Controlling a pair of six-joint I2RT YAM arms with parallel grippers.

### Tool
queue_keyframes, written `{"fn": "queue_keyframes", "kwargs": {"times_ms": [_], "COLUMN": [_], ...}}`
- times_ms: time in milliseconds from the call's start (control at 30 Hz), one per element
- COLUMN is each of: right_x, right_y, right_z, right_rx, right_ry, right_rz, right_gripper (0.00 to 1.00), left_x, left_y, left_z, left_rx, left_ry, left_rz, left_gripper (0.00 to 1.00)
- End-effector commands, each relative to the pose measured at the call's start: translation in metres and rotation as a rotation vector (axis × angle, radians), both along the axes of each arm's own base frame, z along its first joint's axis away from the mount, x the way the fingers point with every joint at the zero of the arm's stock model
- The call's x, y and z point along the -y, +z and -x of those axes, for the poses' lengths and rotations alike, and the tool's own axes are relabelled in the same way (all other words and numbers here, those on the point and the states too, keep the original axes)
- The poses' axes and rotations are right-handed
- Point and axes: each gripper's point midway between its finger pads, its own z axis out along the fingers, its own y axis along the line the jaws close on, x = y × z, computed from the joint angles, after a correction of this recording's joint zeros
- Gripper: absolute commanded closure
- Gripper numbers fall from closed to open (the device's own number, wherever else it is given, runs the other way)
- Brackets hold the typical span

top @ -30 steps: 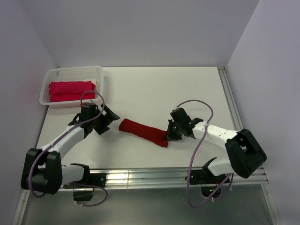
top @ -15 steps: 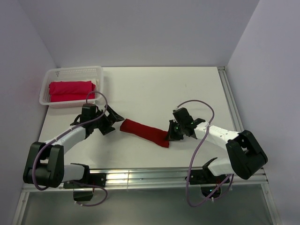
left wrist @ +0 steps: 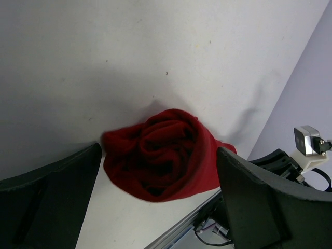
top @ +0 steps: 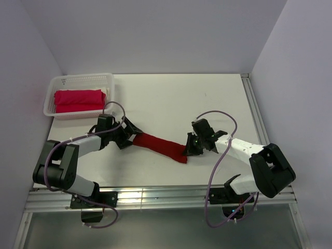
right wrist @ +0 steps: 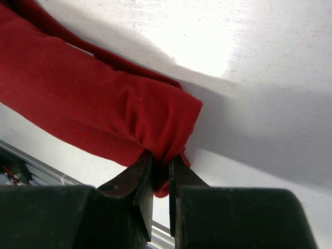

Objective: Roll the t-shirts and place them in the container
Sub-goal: Place the rolled tshirt into the container

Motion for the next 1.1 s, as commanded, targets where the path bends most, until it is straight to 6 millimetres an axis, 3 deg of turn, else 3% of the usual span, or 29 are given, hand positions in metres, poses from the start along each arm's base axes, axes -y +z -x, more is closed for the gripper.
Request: {"fn": "queue_keyframes", "kwargs": {"times_ms": [0,167,267,367,400,467,533,667,767,900,1033,1067], "right_x": [0.024,0.025,0.026,0.027,0.027,0.027,0.026,0.025,0.02,0.006,-0.015,-0.02], "right_y": [-0.022,-0.022,-0.021,-0.02,-0.02,-0.02,-0.019,-0.019,-0.01,0.016,0.063,0.07], "right_z": [0.019,0.018,0.017,0.015,0.015,0.014,0.013,0.011,0.003,-0.019,-0.052,-0.056], "right_rx": [-0.076,-0.076,-0.076,-0.071,-0.07,-0.069,-0.069,-0.067,-0.05,0.005,0.088,0.096], "right_ry": [0.013,0.013,0.008,0.005,0.005,0.008,0.01,0.018,0.026,0.025,0.023,0.022], "right_rz": [0.111,0.112,0.111,0.11,0.108,0.11,0.109,0.109,0.099,0.056,-0.011,-0.027], "right_gripper": [1.0,1.0,1.0,1.0,1.0,1.0,1.0,1.0,1.0,1.0,1.0,1.0], "left_x": [0.001,0.005,0.006,0.008,0.008,0.011,0.012,0.016,0.014,0.009,0.002,0.003], "left_y": [-0.01,-0.011,-0.013,-0.016,-0.017,-0.016,-0.017,-0.013,-0.002,0.021,0.059,0.078], "left_z": [-0.01,-0.019,-0.016,-0.011,-0.01,-0.009,-0.009,-0.011,-0.017,-0.024,-0.037,-0.047], "left_rx": [-0.008,-0.01,-0.015,-0.015,-0.019,-0.007,-0.002,0.014,0.047,0.084,0.142,0.181], "left_ry": [0.019,0.009,0.012,0.014,0.015,0.008,-0.001,-0.02,-0.005,0.019,0.041,0.05], "left_rz": [-0.059,-0.087,-0.111,-0.119,-0.121,-0.118,-0.134,-0.172,-0.194,-0.23,-0.28,-0.282], "left_gripper": [0.0,0.0,0.06,0.27,0.4,0.54,0.59,0.92,1.0,1.0,1.0,1.0]}}
